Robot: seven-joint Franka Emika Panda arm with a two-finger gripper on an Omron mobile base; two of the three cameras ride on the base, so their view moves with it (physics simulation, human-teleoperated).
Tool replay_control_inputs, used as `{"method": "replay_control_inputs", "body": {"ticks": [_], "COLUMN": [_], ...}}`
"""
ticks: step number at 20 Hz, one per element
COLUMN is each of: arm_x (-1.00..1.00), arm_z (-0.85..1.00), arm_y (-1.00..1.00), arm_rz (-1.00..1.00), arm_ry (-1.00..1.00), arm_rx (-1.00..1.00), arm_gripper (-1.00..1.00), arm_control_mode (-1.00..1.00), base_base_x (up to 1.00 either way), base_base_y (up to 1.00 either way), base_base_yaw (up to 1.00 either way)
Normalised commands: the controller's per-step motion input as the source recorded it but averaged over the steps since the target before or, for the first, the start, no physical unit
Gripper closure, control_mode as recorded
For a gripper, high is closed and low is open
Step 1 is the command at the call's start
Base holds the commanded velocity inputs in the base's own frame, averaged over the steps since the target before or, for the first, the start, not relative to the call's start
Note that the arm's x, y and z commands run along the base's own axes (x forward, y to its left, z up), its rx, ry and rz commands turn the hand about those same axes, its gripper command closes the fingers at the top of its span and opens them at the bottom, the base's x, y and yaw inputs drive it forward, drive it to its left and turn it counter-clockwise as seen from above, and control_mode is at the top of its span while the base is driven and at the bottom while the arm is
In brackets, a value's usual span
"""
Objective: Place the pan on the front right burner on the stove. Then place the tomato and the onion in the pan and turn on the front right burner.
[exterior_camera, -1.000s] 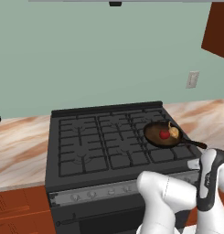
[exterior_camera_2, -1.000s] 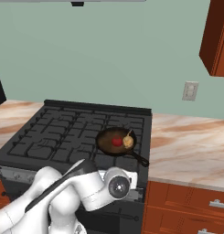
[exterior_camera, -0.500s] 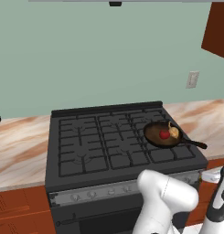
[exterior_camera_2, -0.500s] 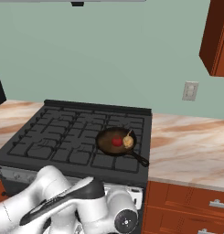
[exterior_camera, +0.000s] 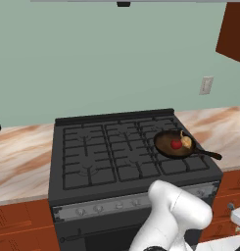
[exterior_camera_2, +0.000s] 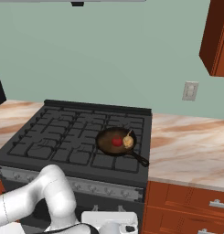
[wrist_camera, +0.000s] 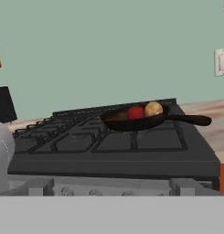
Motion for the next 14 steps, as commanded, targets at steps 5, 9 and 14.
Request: {"method": "replay_control_inputs", "body": {"ticks": [5, 9, 14], "arm_x": [-0.09, 0.23, 0.32], "arm_z": [-0.08, -0.09, -0.17], "arm_y": [0.00, 0.00, 0.00], "arm_rz": [-0.01, -0.01, -0.03], "arm_ry": [-0.08, 0.00, 0.00], "arm_rx": [0.00, 0.00, 0.00], "arm_gripper": [-1.00, -1.00, -1.00], "arm_control_mode": [-1.00, -1.00, -1.00], "base_base_x": [0.00, 0.00, 0.00], "base_base_y": [0.00, 0.00, 0.00], "base_base_yaw": [0.00, 0.00, 0.00]}}
